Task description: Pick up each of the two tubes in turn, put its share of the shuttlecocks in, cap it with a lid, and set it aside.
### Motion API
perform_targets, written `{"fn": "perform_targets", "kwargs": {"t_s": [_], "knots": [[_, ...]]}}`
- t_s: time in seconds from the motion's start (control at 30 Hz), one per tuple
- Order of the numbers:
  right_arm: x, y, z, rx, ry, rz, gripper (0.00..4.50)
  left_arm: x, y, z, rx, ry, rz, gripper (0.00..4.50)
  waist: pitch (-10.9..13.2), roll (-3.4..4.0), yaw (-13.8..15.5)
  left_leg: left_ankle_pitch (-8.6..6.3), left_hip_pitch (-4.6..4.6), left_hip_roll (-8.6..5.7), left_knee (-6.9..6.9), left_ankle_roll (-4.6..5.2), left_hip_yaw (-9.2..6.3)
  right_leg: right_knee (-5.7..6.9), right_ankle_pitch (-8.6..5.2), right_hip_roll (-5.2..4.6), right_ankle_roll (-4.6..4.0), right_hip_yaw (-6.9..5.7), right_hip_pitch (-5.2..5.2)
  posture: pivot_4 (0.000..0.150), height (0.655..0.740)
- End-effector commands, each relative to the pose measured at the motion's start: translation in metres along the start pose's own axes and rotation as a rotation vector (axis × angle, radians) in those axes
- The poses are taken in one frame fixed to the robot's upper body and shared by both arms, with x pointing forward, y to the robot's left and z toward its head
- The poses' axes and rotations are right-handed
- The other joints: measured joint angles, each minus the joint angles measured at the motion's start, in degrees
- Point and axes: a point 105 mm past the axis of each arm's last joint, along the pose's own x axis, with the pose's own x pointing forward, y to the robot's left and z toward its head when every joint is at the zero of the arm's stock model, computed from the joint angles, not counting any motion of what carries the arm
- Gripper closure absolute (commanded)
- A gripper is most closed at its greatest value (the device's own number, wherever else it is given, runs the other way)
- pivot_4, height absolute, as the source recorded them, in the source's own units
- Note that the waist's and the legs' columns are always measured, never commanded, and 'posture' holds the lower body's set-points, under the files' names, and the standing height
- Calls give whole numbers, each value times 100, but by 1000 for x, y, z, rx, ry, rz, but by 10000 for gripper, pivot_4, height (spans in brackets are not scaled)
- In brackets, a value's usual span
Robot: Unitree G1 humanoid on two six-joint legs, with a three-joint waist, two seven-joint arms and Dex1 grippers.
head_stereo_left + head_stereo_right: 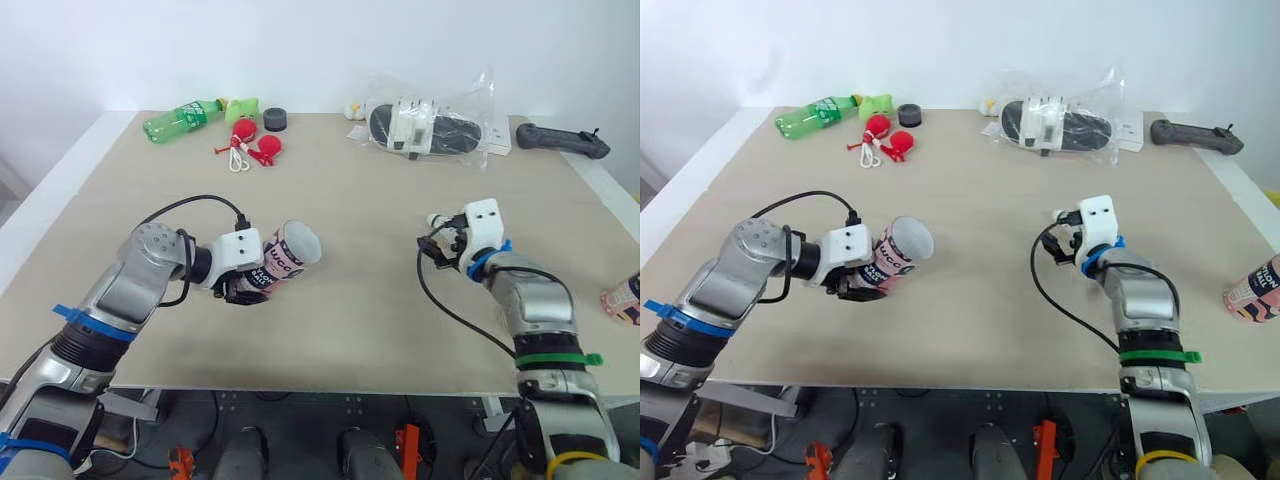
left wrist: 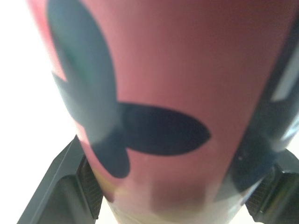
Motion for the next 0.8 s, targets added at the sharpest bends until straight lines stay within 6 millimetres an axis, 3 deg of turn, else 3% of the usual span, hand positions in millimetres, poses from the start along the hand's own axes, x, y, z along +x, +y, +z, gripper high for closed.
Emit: {"fn": "perform_targets", "kwargs": {"t_s": [0.03, 0.13, 0.23, 0.3, 0.33, 0.37, 0.43, 0.47, 0.53, 0.6, 0.67, 0.8], "knots": [[8, -1, 17, -21, -51, -8, 340, 10, -14, -7, -29, 15, -55, 12406, 0, 0, -12, 0, 0, 0, 0, 0, 0, 0, 0, 0, 0, 0, 0, 1500, 7400], [16, -1, 16, -22, -45, -19, 8099, 8, -14, -7, -34, 17, -46, 12406, 0, 0, -42, 0, 2, 0, -3, 0, 1, 0, -1, 0, -1, 0, 0, 1500, 7400], [19, -2, 11, -31, -37, -29, 21674, 7, -14, -8, -36, 20, -41, 12406, 0, 0, -46, 0, 3, 0, -5, 0, -1, 0, -1, 0, -1, 0, 1, 1500, 7400], [19, -3, 11, -35, -40, -27, 26855, 6, -14, -8, -36, 22, -39, 12406, 0, 0, -47, 0, 3, 0, -5, 0, 0, 0, -1, 0, -1, 0, 1, 1500, 7400], [19, -2, 11, -41, -47, -23, 28358, 6, -14, -8, -36, 22, -39, 12406, 0, 0, -50, 0, 3, 0, -5, 0, 0, 0, -1, 0, -1, 0, 2, 1500, 7400], [18, -2, 13, -54, -56, -14, 35126, 6, -14, -8, -35, 23, -38, 12406, 0, 0, -51, 0, 3, 0, -4, 0, 0, 0, -1, 0, -1, 0, 2, 1500, 7400], [15, 2, 20, -90, -88, 19, 38763, 6, -13, -9, -34, 24, -38, 12406, 0, 0, -56, 0, 4, 0, -4, 0, -1, 0, -1, 1, -2, 0, 2, 1500, 7400], [13, 5, 24, -106, -104, 44, 43265, 7, -13, -9, -34, 25, -38, 12406, 0, 0, -61, 0, 5, 1, -5, 0, -1, 0, 0, 1, -2, 0, 2, 1500, 7400], [7, 16, 34, -153, -150, 119, 44331, 7, -13, -8, -32, 25, -38, 12406, 0, 0, -61, 0, 6, 1, -6, 0, -1, 0, 0, 3, -2, 0, 2, 1500, 7400], [-29, 63, 71, -314, -303, 428, 44331, 8, -13, -7, -27, 23, -43, 12406, 0, 1, -62, 0, 6, 1, -6, 0, 0, 0, 0, 3, -2, 0, 2, 1500, 7400], [-61, 96, 88, -433, -347, 644, 44331, 9, -13, -7, -24, 23, -47, 12406, 8, 23, -46, 0, -8, -3, -5, 0, -11, 1, -5, 1, 3, -5, -4, 1500, 7400], [-98, 126, 115, -563, -378, 823, 44331, 10, -13, -8, -22, 29, -54, 12406, 4, 38, -53, -2, -2, -2, -6, -1, -10, 1, -8, 2, 5, -3, -2, 1500, 7400]]}}
